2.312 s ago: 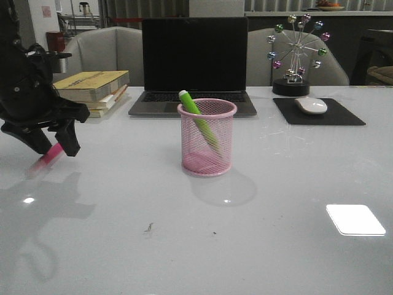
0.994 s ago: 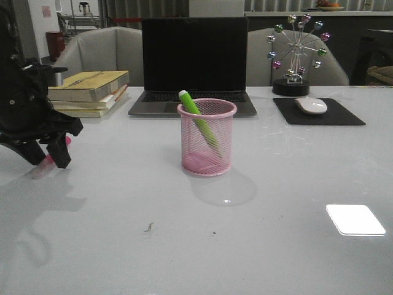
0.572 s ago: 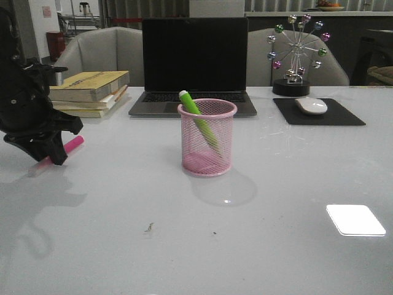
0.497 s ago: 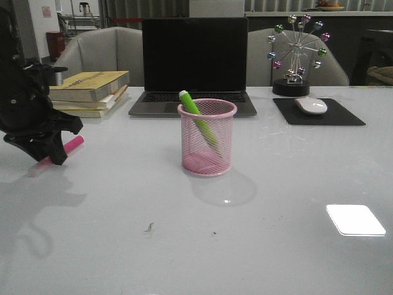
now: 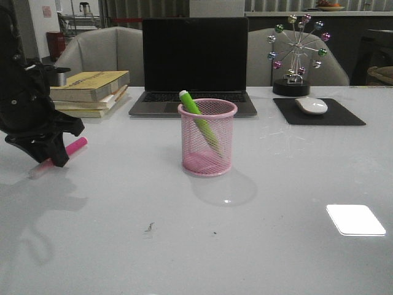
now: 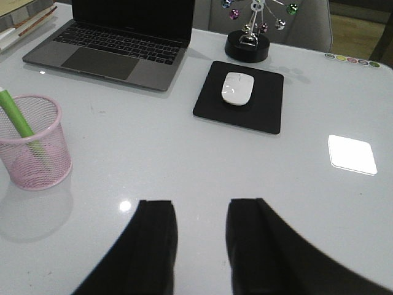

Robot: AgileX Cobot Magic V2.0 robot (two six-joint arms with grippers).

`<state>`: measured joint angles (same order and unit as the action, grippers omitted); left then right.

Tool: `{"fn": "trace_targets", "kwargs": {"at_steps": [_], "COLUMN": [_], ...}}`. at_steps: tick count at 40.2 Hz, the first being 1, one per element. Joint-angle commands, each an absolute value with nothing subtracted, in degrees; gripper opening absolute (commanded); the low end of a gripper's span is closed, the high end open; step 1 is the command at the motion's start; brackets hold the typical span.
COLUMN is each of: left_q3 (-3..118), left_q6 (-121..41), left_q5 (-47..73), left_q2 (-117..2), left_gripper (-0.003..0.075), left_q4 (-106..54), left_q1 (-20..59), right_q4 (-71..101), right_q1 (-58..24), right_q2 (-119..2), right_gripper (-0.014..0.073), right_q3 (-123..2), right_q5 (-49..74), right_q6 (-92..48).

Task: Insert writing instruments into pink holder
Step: 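Lift the pink highlighter upright and carry it toward the holder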

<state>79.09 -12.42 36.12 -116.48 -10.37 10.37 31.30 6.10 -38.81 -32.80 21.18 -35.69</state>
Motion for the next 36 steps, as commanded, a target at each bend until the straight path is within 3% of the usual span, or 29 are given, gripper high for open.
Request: {"fn": "trace_targets", "kwargs": {"at_steps": [1, 19, 36], "left_q3": [80.0, 80.0, 80.0], "left_q6": [-12.7, -12.7, -12.7], "left_q5": [31.8, 11.2, -16.7], "left_q2": [-109.7, -93.8, -94.6], "left_gripper": [0.01, 0.0101, 0.0106], "left_q4": [-11.4, -17.2, -18.3], "left_q1": [11.9, 21.5, 37.0], "right_q4": [31.9, 31.9, 31.9], "right_q1": [6.5, 6.5, 6.5], "right_q2": [-38.7, -38.7, -38.7], "right_gripper": [0.0339, 0.0339, 0.0339], "right_q3": [-34.4, -34.4, -34.4], "right_q5": [17.4, 17.4, 17.4], "right_q6": [-35.5, -35.5, -35.5]}}
